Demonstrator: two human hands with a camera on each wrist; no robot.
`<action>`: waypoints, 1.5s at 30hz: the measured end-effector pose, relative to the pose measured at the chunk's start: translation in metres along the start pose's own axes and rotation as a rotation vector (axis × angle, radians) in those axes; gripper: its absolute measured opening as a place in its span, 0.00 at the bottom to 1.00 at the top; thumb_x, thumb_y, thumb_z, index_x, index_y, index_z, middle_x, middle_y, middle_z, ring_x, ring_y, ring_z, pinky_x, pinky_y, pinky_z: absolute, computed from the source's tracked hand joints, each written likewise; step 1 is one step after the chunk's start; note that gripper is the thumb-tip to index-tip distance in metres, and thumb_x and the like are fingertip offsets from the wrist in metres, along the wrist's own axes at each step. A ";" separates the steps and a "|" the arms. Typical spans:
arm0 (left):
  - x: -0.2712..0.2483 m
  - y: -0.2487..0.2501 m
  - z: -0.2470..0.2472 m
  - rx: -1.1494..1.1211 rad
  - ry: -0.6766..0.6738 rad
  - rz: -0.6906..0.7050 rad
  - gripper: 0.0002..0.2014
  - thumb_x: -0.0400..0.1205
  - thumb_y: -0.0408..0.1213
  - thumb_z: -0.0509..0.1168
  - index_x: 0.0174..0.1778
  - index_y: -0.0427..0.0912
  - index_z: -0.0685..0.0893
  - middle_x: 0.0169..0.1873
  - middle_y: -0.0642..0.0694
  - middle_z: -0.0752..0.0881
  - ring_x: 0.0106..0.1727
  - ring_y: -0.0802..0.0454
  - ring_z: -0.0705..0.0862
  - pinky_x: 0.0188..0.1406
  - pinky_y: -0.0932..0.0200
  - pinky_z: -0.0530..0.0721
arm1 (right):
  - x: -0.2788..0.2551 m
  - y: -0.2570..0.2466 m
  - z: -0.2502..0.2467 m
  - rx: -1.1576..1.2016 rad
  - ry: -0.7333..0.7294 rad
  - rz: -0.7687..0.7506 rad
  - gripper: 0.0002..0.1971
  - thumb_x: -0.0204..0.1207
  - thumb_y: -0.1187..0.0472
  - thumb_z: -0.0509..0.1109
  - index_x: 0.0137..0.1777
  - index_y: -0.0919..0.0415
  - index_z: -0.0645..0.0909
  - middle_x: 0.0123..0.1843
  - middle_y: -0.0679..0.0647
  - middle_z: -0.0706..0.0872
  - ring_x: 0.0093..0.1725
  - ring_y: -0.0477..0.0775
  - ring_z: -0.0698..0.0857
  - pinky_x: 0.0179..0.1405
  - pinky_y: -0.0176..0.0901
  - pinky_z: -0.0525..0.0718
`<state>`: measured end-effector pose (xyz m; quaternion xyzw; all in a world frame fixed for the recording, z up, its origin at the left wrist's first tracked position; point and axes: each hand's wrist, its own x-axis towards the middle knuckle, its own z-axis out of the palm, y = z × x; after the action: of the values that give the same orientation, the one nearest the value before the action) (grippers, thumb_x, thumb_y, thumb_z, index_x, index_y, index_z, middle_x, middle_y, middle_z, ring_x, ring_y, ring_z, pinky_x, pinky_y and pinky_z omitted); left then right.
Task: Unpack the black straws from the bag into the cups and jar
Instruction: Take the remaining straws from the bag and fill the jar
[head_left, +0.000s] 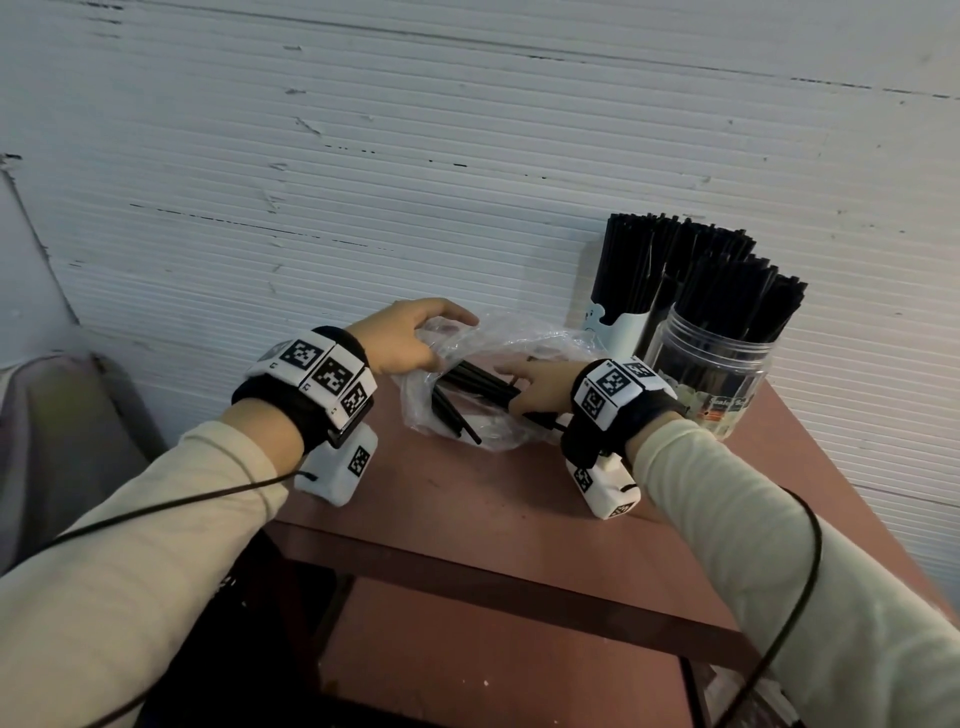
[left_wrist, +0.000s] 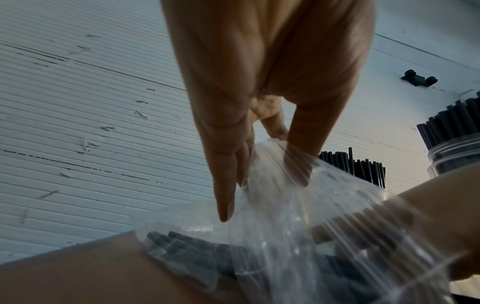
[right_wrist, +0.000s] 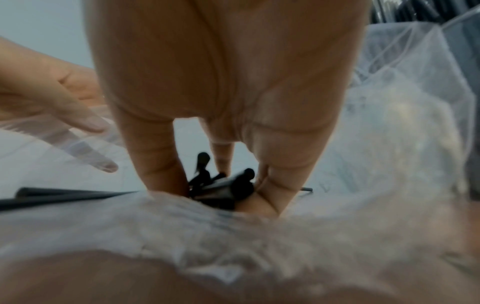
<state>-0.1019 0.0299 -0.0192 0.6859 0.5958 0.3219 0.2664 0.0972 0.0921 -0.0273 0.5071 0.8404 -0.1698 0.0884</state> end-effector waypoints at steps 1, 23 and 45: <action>0.000 -0.001 0.000 0.002 -0.002 -0.003 0.29 0.76 0.21 0.69 0.62 0.61 0.80 0.68 0.50 0.80 0.28 0.69 0.61 0.36 0.68 0.76 | -0.002 -0.001 -0.001 -0.015 -0.004 -0.007 0.29 0.77 0.57 0.68 0.79 0.49 0.68 0.75 0.55 0.76 0.72 0.56 0.75 0.65 0.42 0.70; -0.005 0.004 0.003 -0.091 -0.044 0.005 0.29 0.77 0.19 0.68 0.61 0.60 0.82 0.70 0.50 0.79 0.59 0.55 0.84 0.45 0.66 0.83 | -0.022 -0.043 0.003 -0.114 0.103 -0.443 0.10 0.76 0.52 0.73 0.52 0.54 0.80 0.39 0.37 0.79 0.39 0.28 0.79 0.40 0.16 0.69; -0.026 -0.010 -0.010 -0.018 -0.107 0.058 0.28 0.77 0.24 0.71 0.65 0.60 0.79 0.77 0.55 0.71 0.75 0.57 0.73 0.68 0.60 0.74 | -0.017 -0.052 0.008 -0.263 0.154 -0.496 0.20 0.76 0.49 0.71 0.66 0.52 0.80 0.58 0.43 0.82 0.59 0.47 0.78 0.60 0.36 0.70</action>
<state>-0.1178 0.0052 -0.0238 0.7168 0.5577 0.2974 0.2946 0.0589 0.0529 -0.0189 0.2814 0.9578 -0.0369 0.0452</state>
